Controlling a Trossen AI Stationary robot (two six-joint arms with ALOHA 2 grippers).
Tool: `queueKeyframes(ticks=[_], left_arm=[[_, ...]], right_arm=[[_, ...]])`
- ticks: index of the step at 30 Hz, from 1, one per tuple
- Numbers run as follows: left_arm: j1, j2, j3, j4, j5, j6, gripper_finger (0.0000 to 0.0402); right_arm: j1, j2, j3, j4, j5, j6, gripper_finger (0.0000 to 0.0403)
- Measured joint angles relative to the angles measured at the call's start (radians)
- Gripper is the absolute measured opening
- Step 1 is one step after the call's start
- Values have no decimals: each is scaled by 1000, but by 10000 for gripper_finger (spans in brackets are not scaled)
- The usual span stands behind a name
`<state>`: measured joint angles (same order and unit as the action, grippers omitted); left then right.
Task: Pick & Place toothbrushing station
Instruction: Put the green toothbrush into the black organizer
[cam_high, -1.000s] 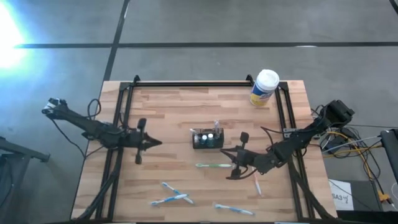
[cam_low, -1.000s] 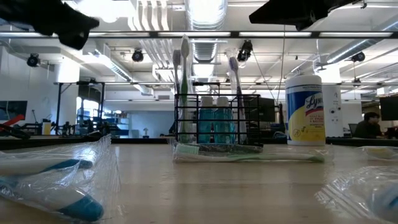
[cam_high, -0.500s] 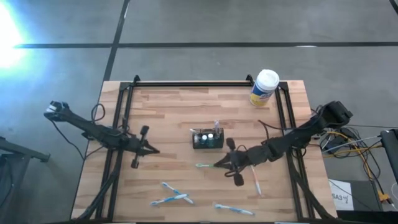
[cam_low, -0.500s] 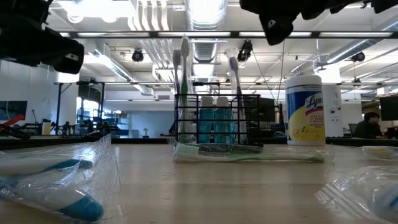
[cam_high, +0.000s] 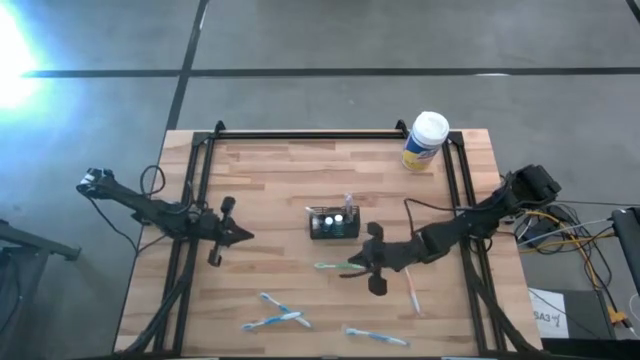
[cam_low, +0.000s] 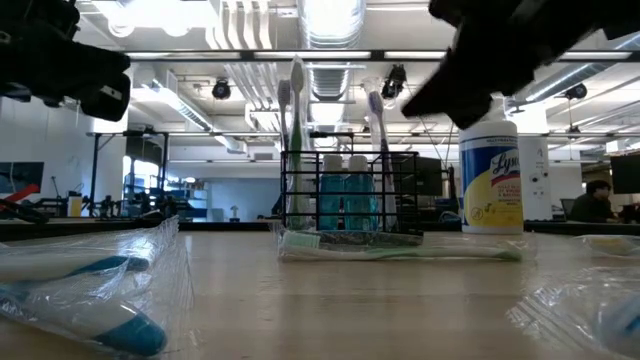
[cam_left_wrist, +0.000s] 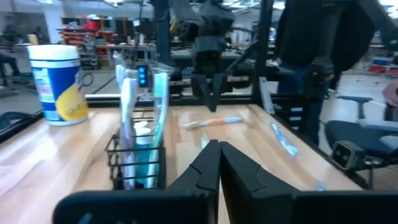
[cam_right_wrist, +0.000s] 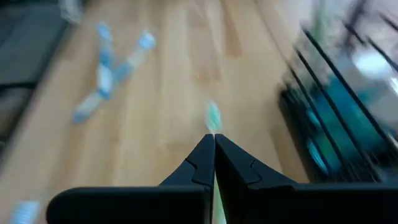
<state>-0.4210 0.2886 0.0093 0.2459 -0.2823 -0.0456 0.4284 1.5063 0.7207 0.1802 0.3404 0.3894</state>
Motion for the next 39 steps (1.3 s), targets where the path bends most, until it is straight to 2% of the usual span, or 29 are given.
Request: queueKeyframes(ticks=[3, 9, 17, 25, 33, 39], left_arm=[[0, 0, 0, 0, -46, 0, 21], [0, 0, 0, 0, -122, 0, 17], [0, 1, -1, 1, -128, -6, 18], [0, 2, -1, 1, -128, -40, 14], [0, 3, -1, 8, -131, -42, 14], [0, 9, -2, 8, -131, -74, 12]], right_arm=[[12, 3, 10, -105, 52, 65, 9], [14, 3, 8, -154, 25, 110, 18], [14, 26, 9, -140, 18, 169, 101], [14, 196, 49, -124, 18, 178, 162], [6, 326, 133, -127, 29, 127, 178], [-6, 384, 203, -235, 29, 155, 175]])
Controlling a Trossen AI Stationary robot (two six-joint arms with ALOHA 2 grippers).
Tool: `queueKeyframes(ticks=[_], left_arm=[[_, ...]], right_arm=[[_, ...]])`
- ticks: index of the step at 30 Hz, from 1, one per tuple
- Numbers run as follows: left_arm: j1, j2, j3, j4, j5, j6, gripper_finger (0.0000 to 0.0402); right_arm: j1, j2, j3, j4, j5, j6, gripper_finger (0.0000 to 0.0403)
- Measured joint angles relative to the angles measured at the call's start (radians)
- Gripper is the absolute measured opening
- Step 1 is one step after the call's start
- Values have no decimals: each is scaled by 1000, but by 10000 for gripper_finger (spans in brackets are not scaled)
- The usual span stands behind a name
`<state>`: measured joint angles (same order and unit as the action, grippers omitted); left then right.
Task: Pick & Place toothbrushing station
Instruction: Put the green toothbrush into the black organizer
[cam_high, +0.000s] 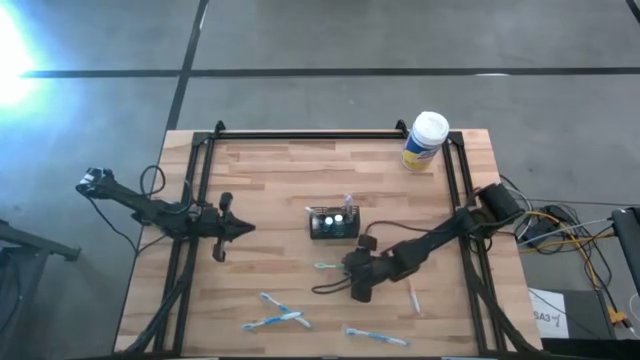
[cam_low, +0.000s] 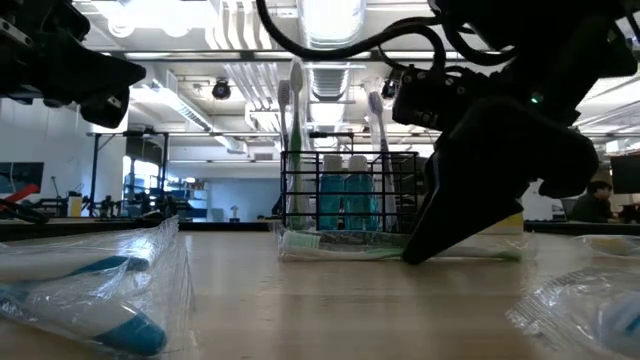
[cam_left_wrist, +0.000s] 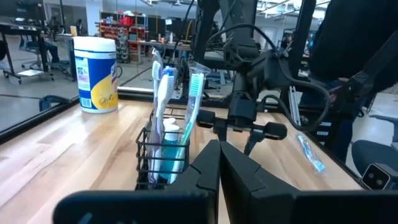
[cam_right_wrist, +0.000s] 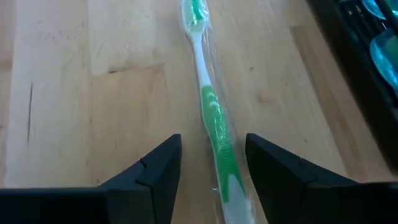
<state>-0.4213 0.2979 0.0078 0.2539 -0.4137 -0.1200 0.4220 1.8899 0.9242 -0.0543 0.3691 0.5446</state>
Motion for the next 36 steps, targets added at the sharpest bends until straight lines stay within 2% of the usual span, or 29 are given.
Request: queueKeyframes(ticks=[5, 12, 17, 22, 27, 30, 32, 36], left_arm=[[0, 1, 0, 0, 0, 10, 14], [0, 0, 0, 0, 0, -11, 14], [0, 0, 0, 36, 0, -42, 14], [0, 0, 0, 53, 1, -53, 13], [0, 2, 0, 57, 3, -43, 12], [0, 5, 0, 79, 3, -14, 14], [0, 9, 1, 84, 4, 14, 14], [0, 42, 12, 94, 3, 23, 18]], right_arm=[[-6, 20, 41, -61, -38, -16, 136], [-5, 26, 73, -84, -63, -35, 24], [1, -20, 84, -100, -57, -58, 19], [34, -120, 93, -50, 22, -147, 11], [45, -245, 37, 112, 80, -299, 10], [41, -314, -44, 356, 69, -412, 9], [26, -335, -117, 544, 21, -485, 9], [-16, -344, -244, 823, -33, -522, 9]])
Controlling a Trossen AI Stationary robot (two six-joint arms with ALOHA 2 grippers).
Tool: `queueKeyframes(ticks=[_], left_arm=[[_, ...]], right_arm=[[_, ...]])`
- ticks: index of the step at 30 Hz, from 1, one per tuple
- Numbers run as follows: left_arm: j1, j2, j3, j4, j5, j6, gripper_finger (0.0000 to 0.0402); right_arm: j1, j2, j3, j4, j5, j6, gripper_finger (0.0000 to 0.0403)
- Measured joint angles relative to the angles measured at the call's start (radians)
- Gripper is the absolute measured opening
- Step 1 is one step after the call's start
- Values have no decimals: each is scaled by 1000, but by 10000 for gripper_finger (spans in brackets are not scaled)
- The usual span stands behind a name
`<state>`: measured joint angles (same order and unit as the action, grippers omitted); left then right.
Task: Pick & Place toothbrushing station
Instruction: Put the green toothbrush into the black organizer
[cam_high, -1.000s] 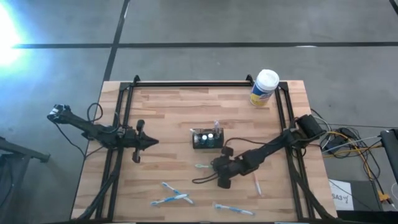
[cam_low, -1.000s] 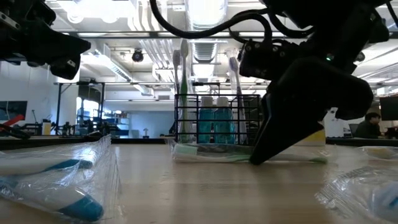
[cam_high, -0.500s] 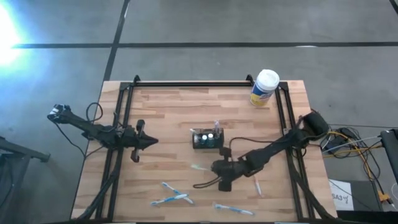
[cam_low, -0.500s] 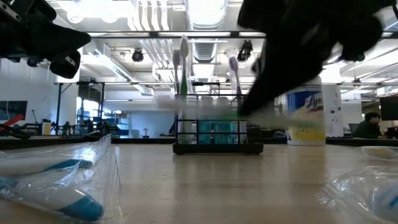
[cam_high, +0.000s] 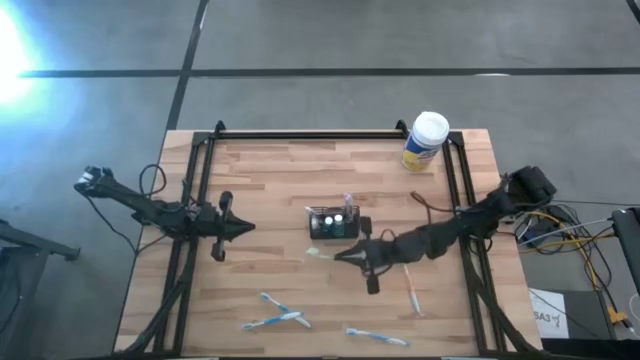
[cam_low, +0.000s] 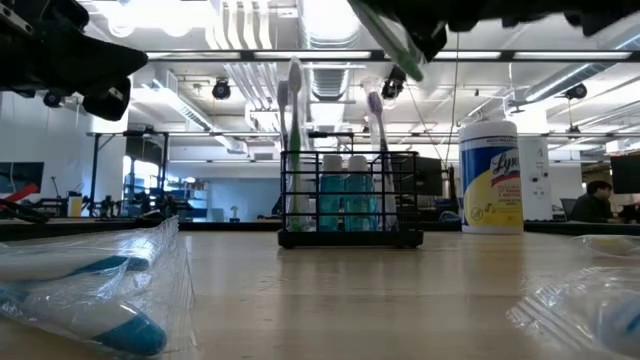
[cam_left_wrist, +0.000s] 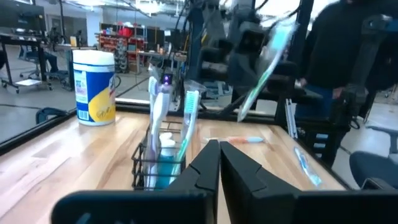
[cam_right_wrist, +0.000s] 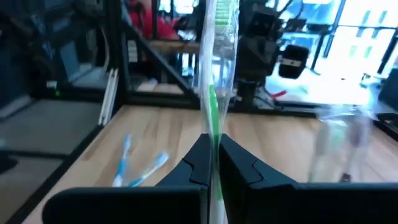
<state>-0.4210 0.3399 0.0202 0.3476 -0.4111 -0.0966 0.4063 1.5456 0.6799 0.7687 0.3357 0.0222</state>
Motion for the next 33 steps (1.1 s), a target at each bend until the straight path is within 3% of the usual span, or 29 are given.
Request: queueKeyframes(ticks=[8, 13, 17, 22, 29, 33], left_arm=[[0, 158, 102, 103, -2, -5, 98], [0, 294, 221, 107, 81, 34, 145], [1, 406, 334, 112, 58, 65, 150], [1, 561, 476, 116, 107, 128, 137], [25, 783, 645, 114, -23, 166, 139], [56, 904, 717, 130, -61, 166, 157]], right_arm=[[-51, 53, -98, 349, -47, -102, 8], [-50, 79, -115, 485, -53, -190, 8], [-52, 88, -107, 502, -49, -240, 8], [-51, 95, -102, 499, -59, -265, 8], [-51, 91, -107, 503, -36, -259, 8], [-51, 91, -98, 503, 48, -263, 8]])
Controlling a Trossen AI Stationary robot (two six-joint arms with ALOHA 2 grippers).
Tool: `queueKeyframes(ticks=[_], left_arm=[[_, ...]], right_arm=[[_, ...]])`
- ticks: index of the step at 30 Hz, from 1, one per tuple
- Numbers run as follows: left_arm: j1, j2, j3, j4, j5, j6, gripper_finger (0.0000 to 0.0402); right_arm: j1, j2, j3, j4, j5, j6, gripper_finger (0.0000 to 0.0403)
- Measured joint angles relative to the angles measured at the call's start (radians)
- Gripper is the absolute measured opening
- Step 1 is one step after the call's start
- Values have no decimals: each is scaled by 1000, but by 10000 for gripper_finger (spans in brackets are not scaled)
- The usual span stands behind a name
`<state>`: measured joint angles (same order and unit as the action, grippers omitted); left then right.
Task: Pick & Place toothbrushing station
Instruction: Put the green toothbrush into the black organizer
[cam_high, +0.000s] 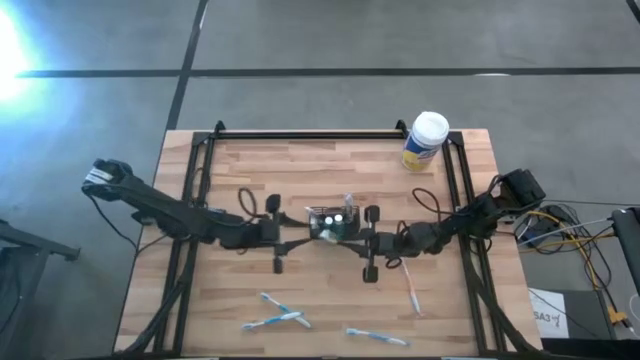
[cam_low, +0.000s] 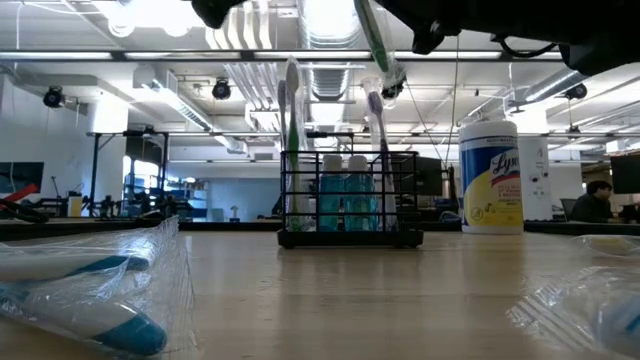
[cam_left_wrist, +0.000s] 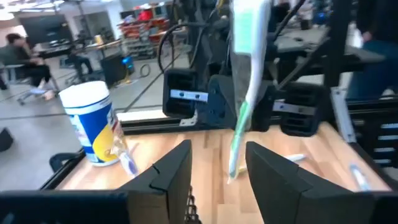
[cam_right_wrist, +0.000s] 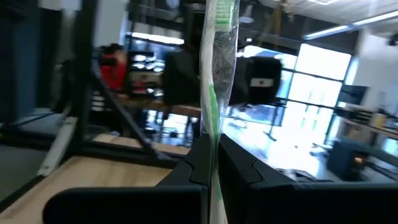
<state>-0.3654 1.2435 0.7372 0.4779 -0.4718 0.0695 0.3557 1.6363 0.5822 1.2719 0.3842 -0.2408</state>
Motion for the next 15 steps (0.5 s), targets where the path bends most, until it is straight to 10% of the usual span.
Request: queueKeyframes(ticks=[15], left_arm=[[37, 224, 155, 96, -35, 5, 175]], right_arm=[[13, 0, 2, -4, 116, -51, 6]])
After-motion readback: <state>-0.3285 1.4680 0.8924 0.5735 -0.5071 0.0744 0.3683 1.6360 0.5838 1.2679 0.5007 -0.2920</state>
